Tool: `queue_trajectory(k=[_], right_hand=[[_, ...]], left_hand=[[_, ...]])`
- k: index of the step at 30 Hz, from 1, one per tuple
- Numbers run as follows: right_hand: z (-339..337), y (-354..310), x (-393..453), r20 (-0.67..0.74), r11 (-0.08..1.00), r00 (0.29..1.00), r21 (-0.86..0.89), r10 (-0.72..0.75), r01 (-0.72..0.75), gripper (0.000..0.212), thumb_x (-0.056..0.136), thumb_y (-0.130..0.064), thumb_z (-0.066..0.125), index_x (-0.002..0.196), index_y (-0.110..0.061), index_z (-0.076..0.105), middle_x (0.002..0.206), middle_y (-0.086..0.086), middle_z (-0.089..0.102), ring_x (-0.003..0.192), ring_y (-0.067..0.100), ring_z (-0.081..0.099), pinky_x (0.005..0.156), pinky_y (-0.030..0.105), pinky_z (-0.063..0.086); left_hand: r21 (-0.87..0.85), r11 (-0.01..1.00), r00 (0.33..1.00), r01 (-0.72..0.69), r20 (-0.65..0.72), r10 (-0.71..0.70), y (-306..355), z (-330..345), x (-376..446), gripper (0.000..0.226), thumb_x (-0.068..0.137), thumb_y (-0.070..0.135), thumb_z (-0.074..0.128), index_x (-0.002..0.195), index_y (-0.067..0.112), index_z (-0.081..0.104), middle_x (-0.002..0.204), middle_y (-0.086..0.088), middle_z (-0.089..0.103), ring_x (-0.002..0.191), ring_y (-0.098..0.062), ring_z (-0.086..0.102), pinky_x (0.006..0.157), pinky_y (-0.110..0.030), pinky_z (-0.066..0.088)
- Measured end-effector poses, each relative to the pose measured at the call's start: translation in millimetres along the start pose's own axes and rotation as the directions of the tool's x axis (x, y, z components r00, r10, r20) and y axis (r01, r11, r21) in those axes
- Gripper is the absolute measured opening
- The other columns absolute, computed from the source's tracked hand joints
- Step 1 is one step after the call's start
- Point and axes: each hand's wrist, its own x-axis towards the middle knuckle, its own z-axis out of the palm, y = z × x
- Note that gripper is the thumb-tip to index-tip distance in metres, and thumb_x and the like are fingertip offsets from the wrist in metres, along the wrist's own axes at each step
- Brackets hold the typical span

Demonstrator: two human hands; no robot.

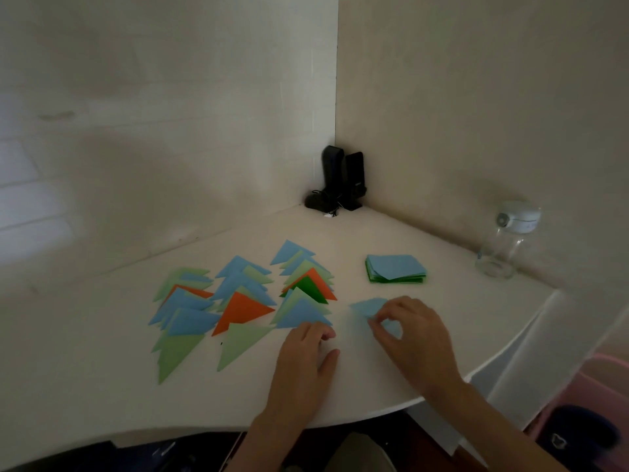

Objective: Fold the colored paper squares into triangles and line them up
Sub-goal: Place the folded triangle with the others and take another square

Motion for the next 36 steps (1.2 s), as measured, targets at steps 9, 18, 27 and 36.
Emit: queue_trajectory(k=[9,18,27,36], right_hand=[[23.5,-0.6,-24.5,0.233,0.992,0.972,0.122,0.011,-0.041,0.022,0.074,-0.048,0.052,0.069,-0.028,0.061,0.071,-0.017,0.053,0.068,0.003,0.049,0.064,0.014,0.039],[20.2,6.1,-21.8,0.268,0.976,0.961,0.22,-0.066,0.005,0.022,0.078,-0.044,0.056,0.071,-0.025,0.065,0.073,-0.02,0.052,0.069,-0.003,0.047,0.064,0.011,0.035],[25.0,5.8,-19.4,0.262,0.953,0.965,0.287,0.018,-0.095,0.014,0.07,-0.05,0.058,0.066,-0.037,0.055,0.069,-0.021,0.051,0.065,-0.002,0.051,0.06,0.016,0.043],[20.8,1.9,-11.5,0.339,0.908,0.932,0.339,0.126,-0.246,0.023,0.061,-0.042,0.078,0.067,-0.04,0.055,0.071,-0.017,0.057,0.079,-0.008,0.055,0.065,0.005,0.04]], left_hand=[[-0.002,0.997,0.992,-0.081,0.1,0.08,-5.5,2.7,0.4,0.031,0.083,0.035,0.053,0.113,0.029,0.056,0.116,0.01,0.046,0.107,-0.006,0.045,0.089,-0.022,0.039],[0.003,0.995,0.991,-0.096,0.096,0.095,-4.6,11.5,14.2,0.019,0.083,0.043,0.054,0.082,0.029,0.066,0.09,0.015,0.059,0.087,-0.009,0.052,0.08,-0.026,0.038],[-0.128,0.99,0.995,0.058,0.083,-0.047,-5.1,15.8,22.0,0.02,0.066,0.051,0.063,0.068,0.032,0.067,0.08,0.019,0.06,0.081,-0.002,0.056,0.08,-0.016,0.037],[-0.074,0.987,0.984,0.142,0.119,-0.132,-3.0,16.7,31.6,0.013,0.059,0.038,0.074,0.062,0.034,0.063,0.07,0.016,0.06,0.074,-0.002,0.056,0.073,-0.019,0.044]])
